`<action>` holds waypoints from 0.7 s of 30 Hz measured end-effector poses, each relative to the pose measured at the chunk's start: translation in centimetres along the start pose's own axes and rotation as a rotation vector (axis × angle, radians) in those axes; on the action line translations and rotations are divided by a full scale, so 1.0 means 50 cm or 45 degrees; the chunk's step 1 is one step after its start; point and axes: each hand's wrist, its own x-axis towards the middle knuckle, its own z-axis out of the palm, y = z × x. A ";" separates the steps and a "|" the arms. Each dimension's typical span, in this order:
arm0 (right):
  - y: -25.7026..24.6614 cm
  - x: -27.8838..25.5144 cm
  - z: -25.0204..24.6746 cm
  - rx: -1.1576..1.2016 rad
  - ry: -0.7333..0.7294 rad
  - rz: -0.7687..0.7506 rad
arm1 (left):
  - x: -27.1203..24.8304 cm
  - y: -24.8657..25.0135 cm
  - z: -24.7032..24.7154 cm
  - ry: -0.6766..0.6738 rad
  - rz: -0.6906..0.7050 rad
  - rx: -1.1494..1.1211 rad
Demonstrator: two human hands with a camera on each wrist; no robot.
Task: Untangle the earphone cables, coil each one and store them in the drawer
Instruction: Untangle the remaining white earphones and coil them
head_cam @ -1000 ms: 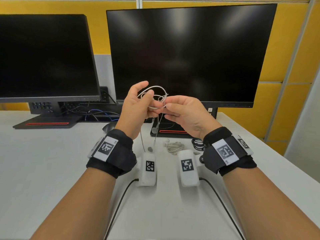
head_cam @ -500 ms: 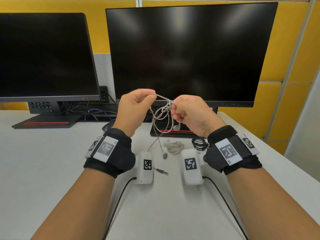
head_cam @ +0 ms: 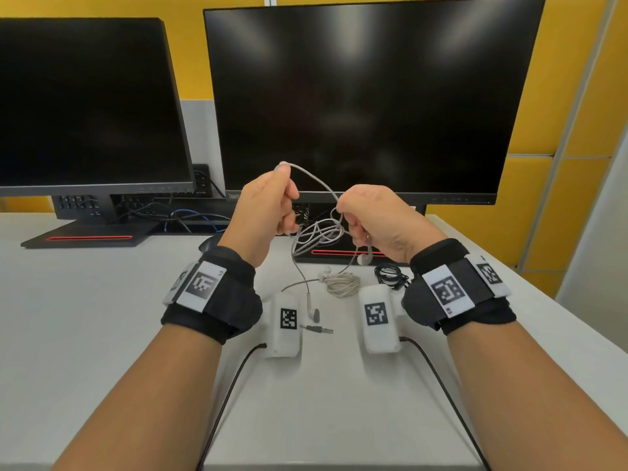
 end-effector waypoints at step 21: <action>0.001 0.002 -0.032 0.430 0.234 -0.087 | -0.016 0.009 -0.021 -0.309 -0.087 0.863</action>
